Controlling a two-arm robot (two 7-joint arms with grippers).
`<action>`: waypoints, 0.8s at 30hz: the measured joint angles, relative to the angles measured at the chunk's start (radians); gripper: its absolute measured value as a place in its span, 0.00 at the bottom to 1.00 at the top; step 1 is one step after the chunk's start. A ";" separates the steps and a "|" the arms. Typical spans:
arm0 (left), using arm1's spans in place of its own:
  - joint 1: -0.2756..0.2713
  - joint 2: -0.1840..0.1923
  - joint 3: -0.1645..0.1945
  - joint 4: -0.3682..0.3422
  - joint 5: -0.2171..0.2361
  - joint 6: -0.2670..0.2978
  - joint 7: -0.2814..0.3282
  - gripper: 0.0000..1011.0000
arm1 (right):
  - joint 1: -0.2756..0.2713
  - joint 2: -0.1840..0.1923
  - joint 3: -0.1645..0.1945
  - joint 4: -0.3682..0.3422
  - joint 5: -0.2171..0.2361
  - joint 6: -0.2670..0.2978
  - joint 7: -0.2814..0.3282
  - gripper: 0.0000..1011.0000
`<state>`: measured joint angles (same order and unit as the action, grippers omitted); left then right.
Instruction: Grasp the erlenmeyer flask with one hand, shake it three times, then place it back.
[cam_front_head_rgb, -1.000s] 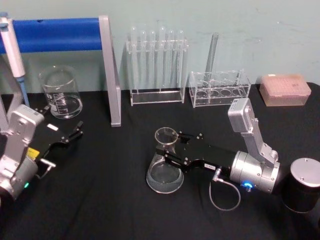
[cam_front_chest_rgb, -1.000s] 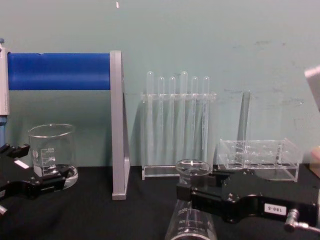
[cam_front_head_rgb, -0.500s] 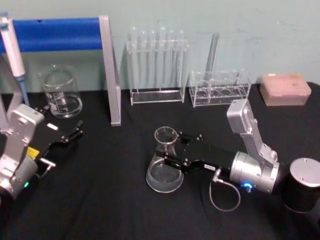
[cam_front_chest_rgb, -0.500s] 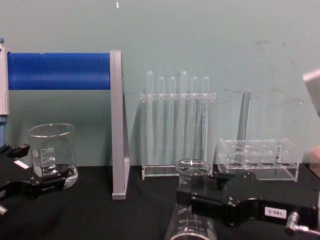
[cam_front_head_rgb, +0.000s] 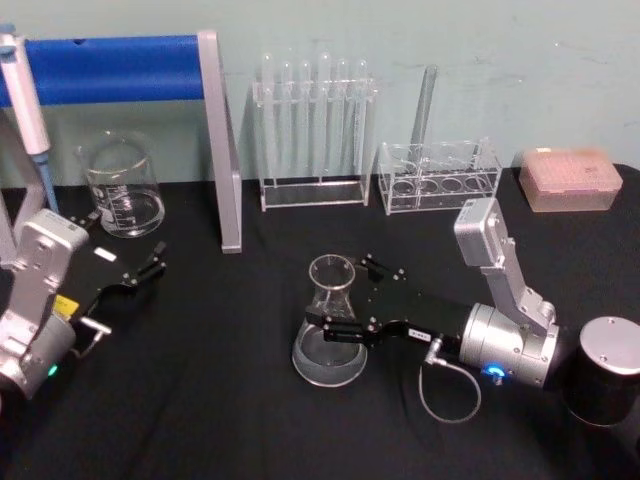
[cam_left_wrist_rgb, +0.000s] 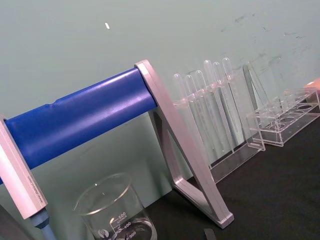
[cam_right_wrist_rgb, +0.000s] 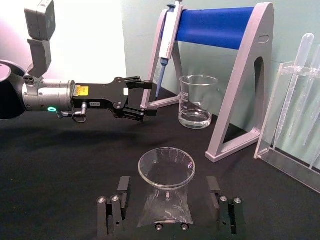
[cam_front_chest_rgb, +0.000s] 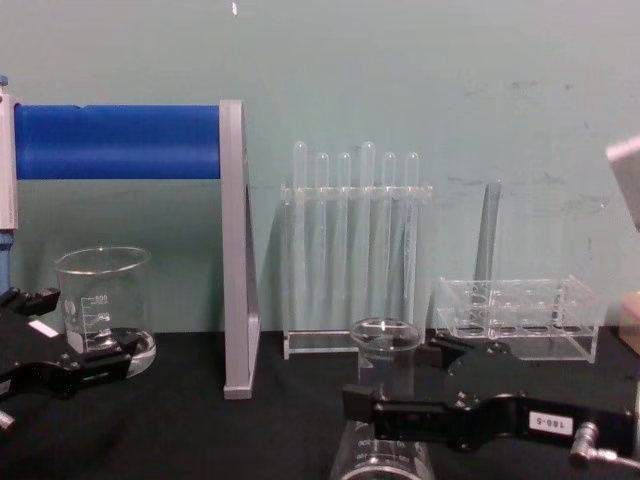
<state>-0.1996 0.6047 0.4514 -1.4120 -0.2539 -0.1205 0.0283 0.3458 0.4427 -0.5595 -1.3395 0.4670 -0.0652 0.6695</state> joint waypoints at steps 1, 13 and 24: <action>0.000 0.000 0.000 0.000 0.000 0.000 0.000 0.99 | 0.000 0.000 0.000 0.000 0.000 0.000 0.000 0.95; 0.000 0.000 0.000 0.000 0.000 0.000 0.000 0.99 | 0.000 0.000 0.000 -0.001 0.001 -0.001 0.000 0.99; 0.000 0.000 0.000 0.000 0.000 0.000 0.000 0.99 | -0.005 0.015 -0.002 -0.016 0.001 0.012 0.005 0.99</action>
<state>-0.1995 0.6047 0.4514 -1.4120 -0.2539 -0.1205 0.0283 0.3409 0.4580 -0.5615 -1.3552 0.4678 -0.0535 0.6746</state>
